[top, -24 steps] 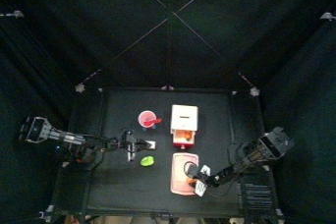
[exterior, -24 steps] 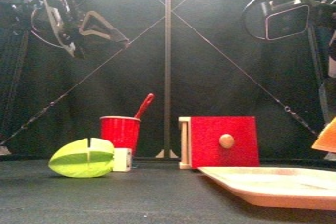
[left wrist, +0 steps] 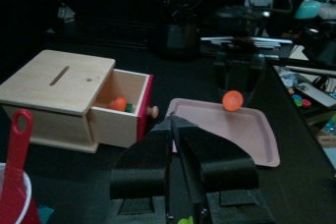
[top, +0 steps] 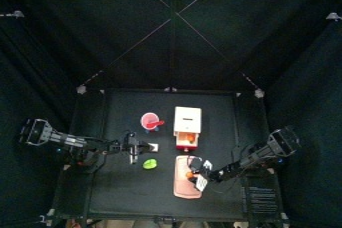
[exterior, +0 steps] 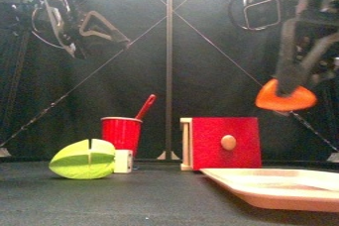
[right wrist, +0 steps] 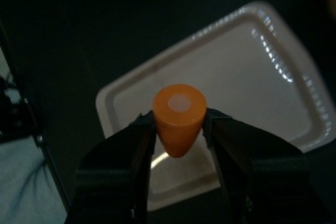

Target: Put carrot bottom in drawer

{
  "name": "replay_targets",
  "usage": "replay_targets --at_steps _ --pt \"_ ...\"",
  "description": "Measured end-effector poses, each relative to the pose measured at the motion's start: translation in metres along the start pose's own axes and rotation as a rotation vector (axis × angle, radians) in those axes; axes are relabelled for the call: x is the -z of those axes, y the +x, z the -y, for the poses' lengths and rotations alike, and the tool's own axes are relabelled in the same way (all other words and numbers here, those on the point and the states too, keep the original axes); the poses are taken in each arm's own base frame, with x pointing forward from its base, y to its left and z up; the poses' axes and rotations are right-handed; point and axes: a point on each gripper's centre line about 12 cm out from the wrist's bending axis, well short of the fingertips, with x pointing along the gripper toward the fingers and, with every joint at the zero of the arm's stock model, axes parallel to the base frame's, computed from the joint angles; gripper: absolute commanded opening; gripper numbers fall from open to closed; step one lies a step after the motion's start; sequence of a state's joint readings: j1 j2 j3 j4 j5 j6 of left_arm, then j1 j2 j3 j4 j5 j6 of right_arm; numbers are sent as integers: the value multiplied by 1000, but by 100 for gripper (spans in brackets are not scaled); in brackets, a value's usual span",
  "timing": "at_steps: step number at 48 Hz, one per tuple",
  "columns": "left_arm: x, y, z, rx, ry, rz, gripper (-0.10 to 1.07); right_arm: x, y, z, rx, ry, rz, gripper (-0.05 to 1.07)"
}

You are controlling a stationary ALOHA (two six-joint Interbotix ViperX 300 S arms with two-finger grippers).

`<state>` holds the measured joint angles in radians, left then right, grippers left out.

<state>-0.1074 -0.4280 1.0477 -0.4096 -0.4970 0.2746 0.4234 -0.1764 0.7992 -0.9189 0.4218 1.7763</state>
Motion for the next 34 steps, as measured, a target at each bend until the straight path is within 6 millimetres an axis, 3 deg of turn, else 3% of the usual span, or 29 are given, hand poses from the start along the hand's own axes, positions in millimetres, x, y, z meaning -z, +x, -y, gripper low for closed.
replay_targets --at_steps 11,24,34 --pt "-3 0 -1 -5 3 24 49 -42 -21 33 22 -2 148 72" --pt "-8 0 -1 -15 6 65 49 -59 -44 72 62 13 252 72" --pt "-4 6 -2 -24 33 88 49 -61 -41 103 150 35 267 72"
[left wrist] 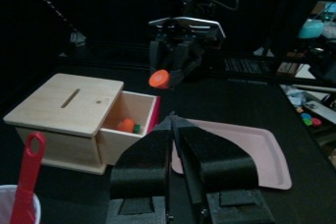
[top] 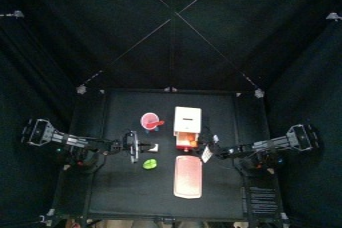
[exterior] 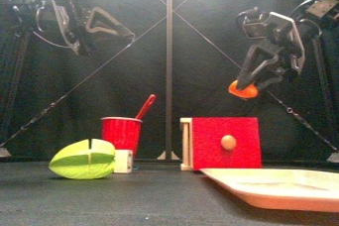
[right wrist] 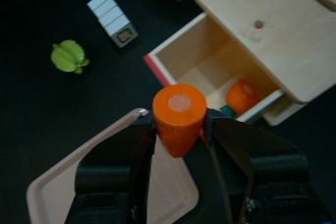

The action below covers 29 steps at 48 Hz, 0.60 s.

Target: Put carrot bottom in drawer

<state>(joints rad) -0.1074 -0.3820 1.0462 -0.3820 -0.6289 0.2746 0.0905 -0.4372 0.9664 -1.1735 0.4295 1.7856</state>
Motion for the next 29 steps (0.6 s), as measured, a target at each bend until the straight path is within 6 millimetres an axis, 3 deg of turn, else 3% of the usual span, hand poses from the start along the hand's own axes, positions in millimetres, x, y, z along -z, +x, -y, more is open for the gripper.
replay_targets --at_steps 8,29 --pt "5 9 3 6 28 -4 49 -2 7 11 49 11 -1 72" --pt "11 30 7 7 44 -20 49 -2 19 7 73 -21 -13 73"
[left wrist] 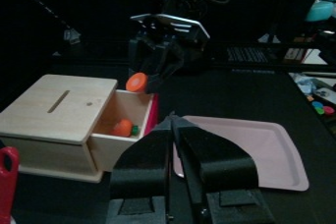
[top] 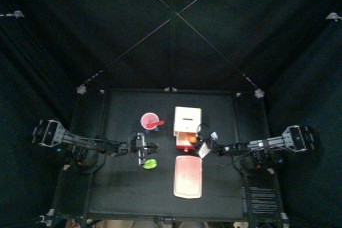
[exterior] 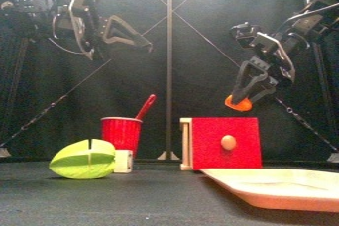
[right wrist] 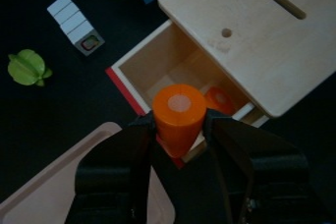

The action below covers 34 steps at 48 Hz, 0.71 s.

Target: Put carrot bottom in drawer

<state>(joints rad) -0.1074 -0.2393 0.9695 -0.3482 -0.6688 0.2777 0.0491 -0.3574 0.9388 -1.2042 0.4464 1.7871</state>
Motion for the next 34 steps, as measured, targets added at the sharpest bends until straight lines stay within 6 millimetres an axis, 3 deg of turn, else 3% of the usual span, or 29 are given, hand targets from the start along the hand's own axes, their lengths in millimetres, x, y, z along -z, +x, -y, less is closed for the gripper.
replay_targets --at_steps 34 --pt "0 0 -1 -5 -2 -2 49 0 37 -2 128 -42 -41 78"
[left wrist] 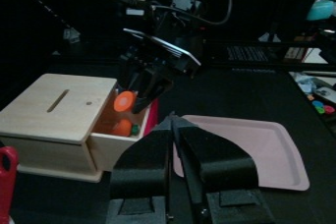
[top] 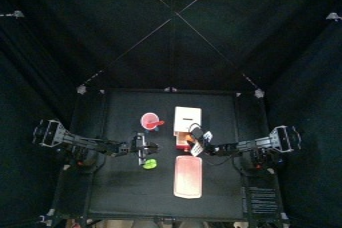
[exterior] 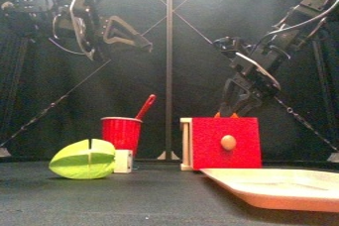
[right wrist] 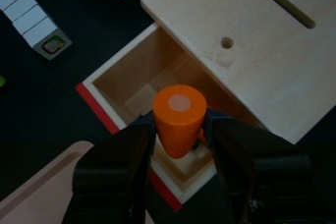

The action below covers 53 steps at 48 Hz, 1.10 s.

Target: Put carrot bottom in drawer

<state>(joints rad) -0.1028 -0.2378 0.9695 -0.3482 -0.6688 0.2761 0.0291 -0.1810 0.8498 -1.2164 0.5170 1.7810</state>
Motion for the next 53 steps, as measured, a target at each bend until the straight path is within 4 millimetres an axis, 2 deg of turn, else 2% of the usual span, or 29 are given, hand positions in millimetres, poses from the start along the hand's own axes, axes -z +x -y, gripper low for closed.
replay_targets --at_steps 17,53 --pt "0 0 0 -1 -1 0 49 0 0 1 19 0 2 94" --pt "0 0 0 -1 -3 0 49 -2 -15 1 34 45 14 94"
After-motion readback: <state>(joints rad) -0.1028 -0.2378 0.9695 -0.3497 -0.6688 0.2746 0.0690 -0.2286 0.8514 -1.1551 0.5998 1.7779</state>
